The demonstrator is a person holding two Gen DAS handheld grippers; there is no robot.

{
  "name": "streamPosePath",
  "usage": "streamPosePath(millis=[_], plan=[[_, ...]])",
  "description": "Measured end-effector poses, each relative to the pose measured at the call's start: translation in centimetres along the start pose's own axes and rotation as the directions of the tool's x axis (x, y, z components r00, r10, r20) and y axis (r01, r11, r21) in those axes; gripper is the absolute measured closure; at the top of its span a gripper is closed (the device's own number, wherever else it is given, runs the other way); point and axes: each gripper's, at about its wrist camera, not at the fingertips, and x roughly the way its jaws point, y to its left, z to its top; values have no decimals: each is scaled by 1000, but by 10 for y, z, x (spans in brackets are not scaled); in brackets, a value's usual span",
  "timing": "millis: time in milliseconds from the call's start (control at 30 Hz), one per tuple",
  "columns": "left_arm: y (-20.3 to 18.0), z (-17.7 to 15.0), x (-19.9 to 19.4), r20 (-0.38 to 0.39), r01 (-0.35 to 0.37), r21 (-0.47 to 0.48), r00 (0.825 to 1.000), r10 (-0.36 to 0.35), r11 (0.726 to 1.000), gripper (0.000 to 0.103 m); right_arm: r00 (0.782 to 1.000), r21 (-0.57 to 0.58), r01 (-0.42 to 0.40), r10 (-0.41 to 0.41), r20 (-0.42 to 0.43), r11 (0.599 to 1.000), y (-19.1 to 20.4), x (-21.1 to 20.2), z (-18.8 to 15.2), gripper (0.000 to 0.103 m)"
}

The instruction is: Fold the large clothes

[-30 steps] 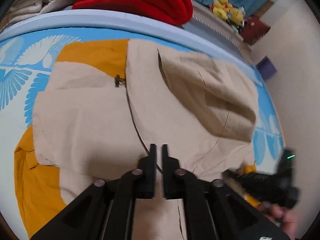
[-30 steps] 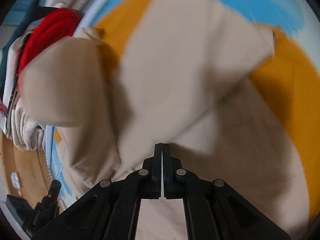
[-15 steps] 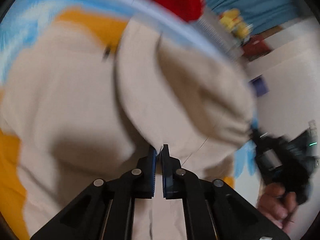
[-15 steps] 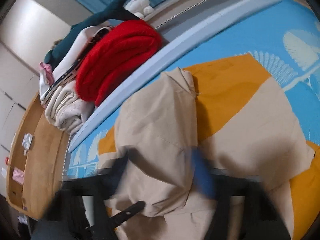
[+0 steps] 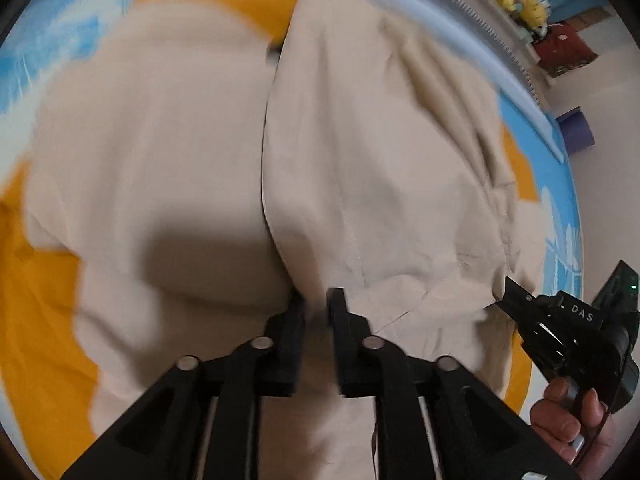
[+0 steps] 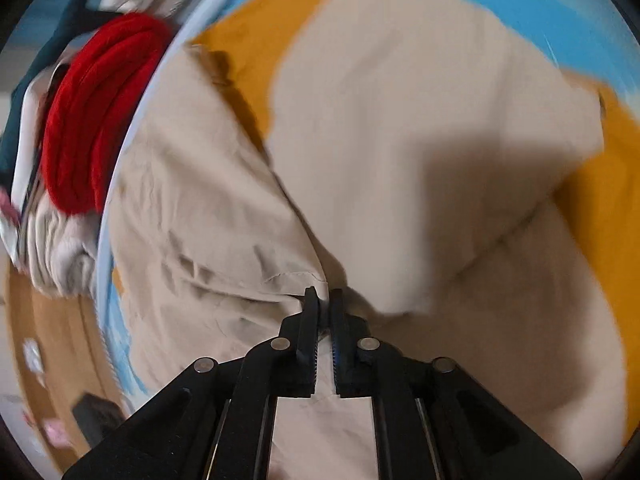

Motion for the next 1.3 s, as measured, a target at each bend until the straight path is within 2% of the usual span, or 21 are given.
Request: streamPosePath(millis=[33,100,167,233,267,300,333,400,433,500,533,600,700,767,800,833,900,967,1067,1167,1300], plan=[[-3,1,-12,59,-21,22,998,20,1000,77,1000,-27,7,-7,22,1000,6,-6,1,89],[-9,2,-30,160,-58,49,986,50,997,75,992,-80,64,-55,109,995,19,-26,1,69],[-20,0,-40,212,-38,95,977,18,995,75,960,-93,143,-115,254,985,29,-57,-5,63],[-24,1,-31,182,16,128,983,-39,992,75,917,-110,187,-133,375,976,38,-80,-7,59],[-28,-3,-20,129,51,141,989,-70,989,75,911,-142,163,-94,400,976,44,-83,-8,58],[-29,-7,-7,90,47,139,994,-60,989,75,917,-194,126,-40,397,973,51,-81,-7,57],[-28,-9,5,46,14,129,999,-20,992,75,939,-261,70,24,343,963,60,-71,-3,57],[-18,-16,24,-36,-33,115,999,38,993,75,980,-317,-45,103,169,947,62,-40,5,57],[-14,-17,26,-53,-35,109,998,41,993,79,989,-321,-52,93,113,946,60,-27,4,57],[-16,-14,17,-55,-30,110,998,36,994,81,997,-330,73,-71,19,941,49,4,0,58],[-21,-12,6,-31,-19,131,999,23,991,80,995,-325,94,-96,9,941,43,7,-1,60],[-27,-8,-12,42,-27,159,999,21,987,80,995,-297,101,-95,36,949,43,-2,-1,59],[-20,0,-21,118,-72,141,991,55,987,80,987,-370,110,-57,151,923,60,-32,-8,57],[-1,-2,-4,70,-113,98,992,107,989,80,988,-397,64,-1,156,916,69,-36,-10,54],[8,-3,8,17,-134,83,991,133,987,80,993,-403,50,-2,119,914,69,-28,-10,53],[17,-8,16,-34,-134,62,990,136,989,80,995,-393,90,-65,76,915,63,-13,-10,53],[23,-10,14,-41,-110,11,993,110,994,80,988,-340,154,-151,34,928,47,0,-15,54],[17,-9,-5,9,-94,30,996,94,995,80,990,-309,143,-139,36,940,43,-6,-14,54],[12,-10,-37,120,-99,48,988,93,994,80,987,-367,118,-67,148,923,64,-45,-15,54],[16,-17,-67,204,-96,64,976,81,993,81,958,-431,89,41,284,898,80,-94,-16,54],[13,-15,-83,234,-86,71,970,67,994,82,890,-508,125,130,437,852,95,-156,-25,54]])
